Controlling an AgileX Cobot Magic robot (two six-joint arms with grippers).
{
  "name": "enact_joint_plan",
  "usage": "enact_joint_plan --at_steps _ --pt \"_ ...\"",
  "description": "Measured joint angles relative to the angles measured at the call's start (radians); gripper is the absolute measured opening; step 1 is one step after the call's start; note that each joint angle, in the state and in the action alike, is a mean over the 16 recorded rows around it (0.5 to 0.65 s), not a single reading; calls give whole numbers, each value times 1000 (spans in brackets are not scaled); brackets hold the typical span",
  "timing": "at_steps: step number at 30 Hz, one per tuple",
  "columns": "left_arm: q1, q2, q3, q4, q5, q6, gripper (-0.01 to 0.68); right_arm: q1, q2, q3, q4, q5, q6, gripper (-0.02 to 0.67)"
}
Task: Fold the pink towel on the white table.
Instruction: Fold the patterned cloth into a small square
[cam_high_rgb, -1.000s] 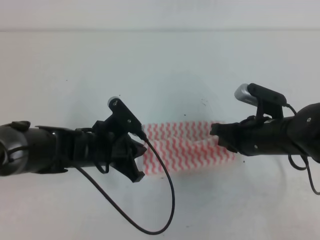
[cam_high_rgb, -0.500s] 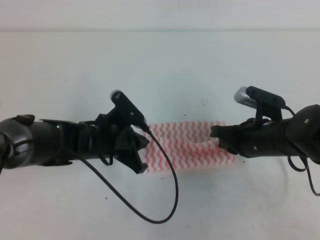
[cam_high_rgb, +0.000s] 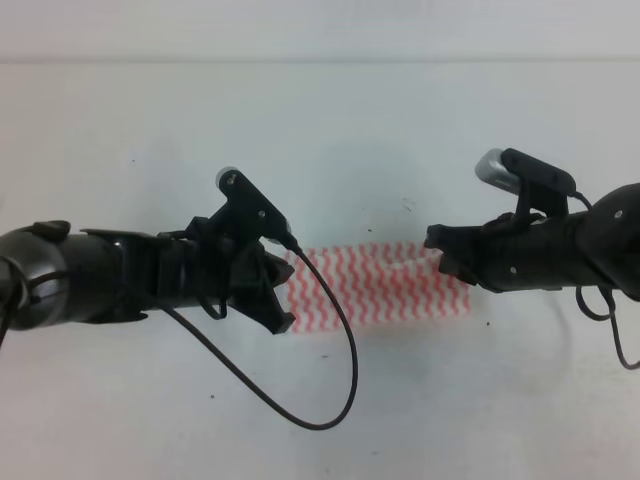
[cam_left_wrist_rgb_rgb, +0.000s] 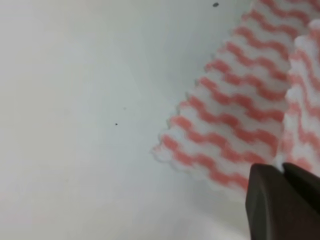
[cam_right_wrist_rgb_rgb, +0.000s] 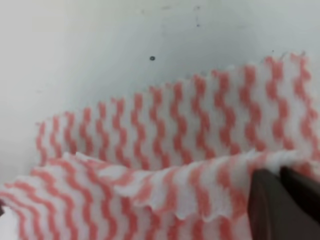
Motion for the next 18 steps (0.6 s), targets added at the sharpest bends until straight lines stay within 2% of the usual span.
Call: enact_joint_plan --at_steps 18 --pt "0 52 -25 0 -30 -11 0 0 51 -24 -5 8 -1 -2"
